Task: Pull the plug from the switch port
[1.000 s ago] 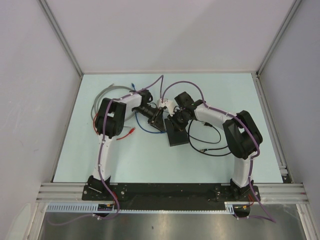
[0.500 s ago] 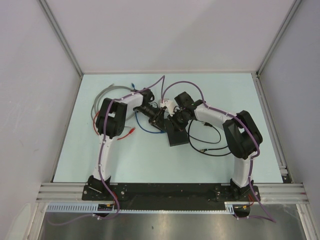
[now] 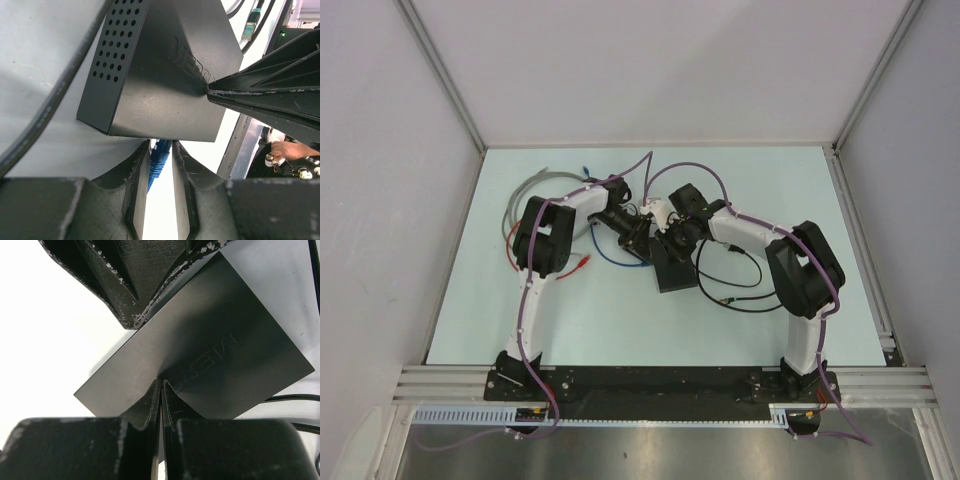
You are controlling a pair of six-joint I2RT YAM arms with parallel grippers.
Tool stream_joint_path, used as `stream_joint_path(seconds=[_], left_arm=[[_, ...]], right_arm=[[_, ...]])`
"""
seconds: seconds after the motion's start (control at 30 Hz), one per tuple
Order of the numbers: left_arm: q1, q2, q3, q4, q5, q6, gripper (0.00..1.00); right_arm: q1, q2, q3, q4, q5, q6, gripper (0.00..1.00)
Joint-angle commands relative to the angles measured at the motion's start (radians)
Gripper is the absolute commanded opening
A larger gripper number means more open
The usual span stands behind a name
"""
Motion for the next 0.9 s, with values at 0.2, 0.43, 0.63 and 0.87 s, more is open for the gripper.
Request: stream_joint_path(seconds=[0.2, 0.43, 0.63, 0.87], left_arm=[[-0.041, 0.046, 0.028, 0.022, -0.024, 0.029, 0.23], [-0.044, 0.049, 0.029, 0.032, -0.074, 0.006, 0.08], [-0.070, 0.037, 0.032, 0.039, -0.275, -0.028, 0.00], [-0.083, 0.012, 0.011, 0.045, -0.472, -0.040, 0.00]], right_arm=[[0.018, 0.069, -0.043, -0.033, 0.057, -0.022, 0.05], [0.020, 0.071, -0.043, -0.030, 0.060, -0.022, 0.06], [0.020, 0.069, -0.043, -0.029, 0.063, -0.022, 0.06], [0.020, 0.072, -0.043, -0.027, 0.063, -0.022, 0.06]])
